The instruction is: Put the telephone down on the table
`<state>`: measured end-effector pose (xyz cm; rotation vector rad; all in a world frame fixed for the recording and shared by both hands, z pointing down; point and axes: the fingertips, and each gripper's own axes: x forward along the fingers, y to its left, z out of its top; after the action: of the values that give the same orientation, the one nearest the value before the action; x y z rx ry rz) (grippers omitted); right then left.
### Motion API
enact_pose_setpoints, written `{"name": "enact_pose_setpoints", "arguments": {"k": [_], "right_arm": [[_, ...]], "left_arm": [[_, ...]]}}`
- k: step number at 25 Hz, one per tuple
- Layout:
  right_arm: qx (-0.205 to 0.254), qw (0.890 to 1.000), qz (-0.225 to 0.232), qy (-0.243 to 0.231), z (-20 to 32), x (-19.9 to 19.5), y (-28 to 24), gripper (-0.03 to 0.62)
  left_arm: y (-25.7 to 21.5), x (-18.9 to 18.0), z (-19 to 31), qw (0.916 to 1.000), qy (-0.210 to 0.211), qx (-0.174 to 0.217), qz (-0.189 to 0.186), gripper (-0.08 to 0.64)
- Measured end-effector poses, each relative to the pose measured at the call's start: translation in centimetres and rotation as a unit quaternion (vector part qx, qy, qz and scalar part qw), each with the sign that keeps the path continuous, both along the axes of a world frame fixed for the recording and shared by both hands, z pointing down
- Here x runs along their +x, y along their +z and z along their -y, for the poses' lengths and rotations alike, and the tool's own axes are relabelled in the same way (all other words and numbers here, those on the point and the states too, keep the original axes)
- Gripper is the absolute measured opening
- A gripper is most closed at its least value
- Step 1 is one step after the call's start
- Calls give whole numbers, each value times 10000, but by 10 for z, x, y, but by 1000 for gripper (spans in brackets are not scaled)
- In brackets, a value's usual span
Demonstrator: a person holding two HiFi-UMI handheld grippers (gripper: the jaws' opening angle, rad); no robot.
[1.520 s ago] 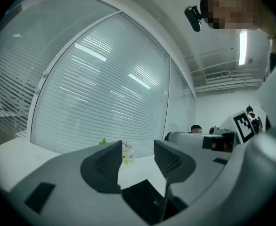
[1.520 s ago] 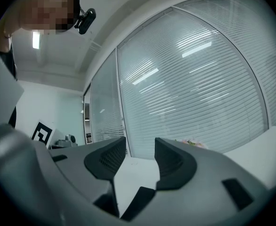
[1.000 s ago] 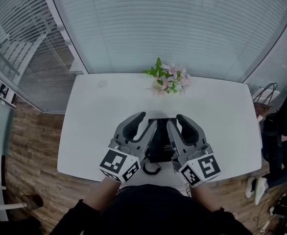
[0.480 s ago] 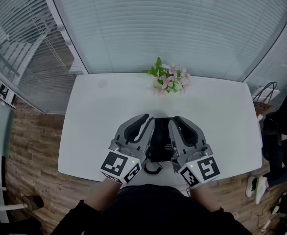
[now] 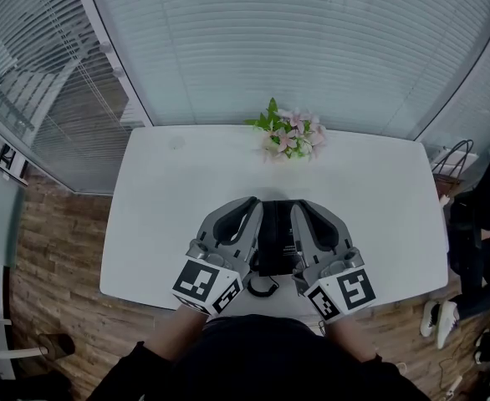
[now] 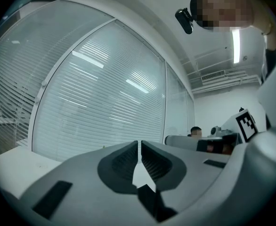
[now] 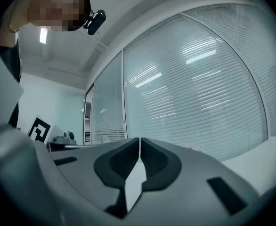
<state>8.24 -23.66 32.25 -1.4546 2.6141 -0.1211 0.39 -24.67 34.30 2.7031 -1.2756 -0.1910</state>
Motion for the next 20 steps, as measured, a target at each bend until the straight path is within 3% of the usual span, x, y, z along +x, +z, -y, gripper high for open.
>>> {"name": "enact_pose_setpoints", "arguments": {"k": [20], "right_arm": [[142, 9998, -118, 25, 0, -1, -5, 6]], "left_arm": [[-3, 1, 2, 10000, 31, 80, -14, 14]]}}
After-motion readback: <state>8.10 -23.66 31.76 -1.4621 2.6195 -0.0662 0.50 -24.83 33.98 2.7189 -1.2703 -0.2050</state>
